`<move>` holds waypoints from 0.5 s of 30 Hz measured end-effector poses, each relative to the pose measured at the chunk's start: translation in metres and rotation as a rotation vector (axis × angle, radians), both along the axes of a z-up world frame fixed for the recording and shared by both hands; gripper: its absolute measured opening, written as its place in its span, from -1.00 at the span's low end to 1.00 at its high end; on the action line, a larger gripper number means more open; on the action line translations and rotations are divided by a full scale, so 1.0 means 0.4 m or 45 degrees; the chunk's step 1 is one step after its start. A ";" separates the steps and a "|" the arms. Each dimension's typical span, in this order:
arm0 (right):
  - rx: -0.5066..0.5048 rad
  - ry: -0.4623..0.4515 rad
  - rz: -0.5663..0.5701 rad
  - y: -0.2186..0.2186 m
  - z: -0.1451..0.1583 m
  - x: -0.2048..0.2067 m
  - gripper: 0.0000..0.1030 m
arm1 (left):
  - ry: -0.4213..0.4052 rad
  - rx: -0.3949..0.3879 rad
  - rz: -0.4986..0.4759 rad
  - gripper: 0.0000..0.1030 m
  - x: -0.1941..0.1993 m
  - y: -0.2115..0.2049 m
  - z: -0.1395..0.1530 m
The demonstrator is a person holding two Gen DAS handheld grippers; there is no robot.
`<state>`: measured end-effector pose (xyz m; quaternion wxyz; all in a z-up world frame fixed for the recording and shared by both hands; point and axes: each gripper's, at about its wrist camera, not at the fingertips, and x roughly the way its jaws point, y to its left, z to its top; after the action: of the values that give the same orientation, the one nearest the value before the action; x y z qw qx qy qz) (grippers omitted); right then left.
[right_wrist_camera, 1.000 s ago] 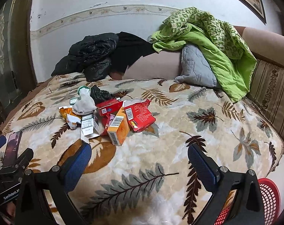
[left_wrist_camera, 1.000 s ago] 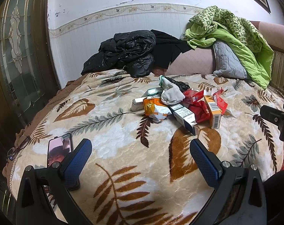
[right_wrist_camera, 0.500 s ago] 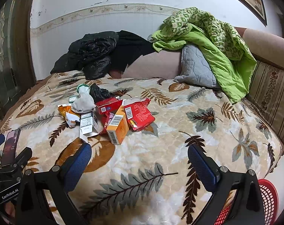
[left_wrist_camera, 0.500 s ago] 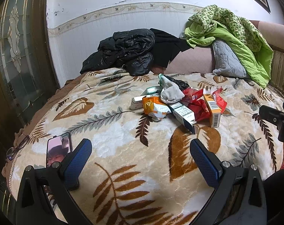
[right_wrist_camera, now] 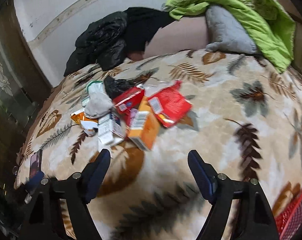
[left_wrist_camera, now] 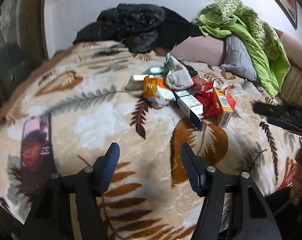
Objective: Collect trash
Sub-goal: 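Grasp the orange snack box with the right gripper while the left gripper approaches the white medicine box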
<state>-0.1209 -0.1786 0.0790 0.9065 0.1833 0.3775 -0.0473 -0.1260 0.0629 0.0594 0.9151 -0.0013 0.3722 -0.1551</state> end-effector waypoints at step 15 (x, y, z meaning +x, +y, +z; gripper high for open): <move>-0.023 0.187 -0.059 -0.042 -0.115 0.135 -0.51 | 0.082 -0.011 0.005 0.22 0.052 -0.012 -0.008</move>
<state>-0.0668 -0.1953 0.0331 0.8766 0.1798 0.4382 -0.0851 -0.1051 0.0580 0.0563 0.9029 -0.0110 0.4008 -0.1546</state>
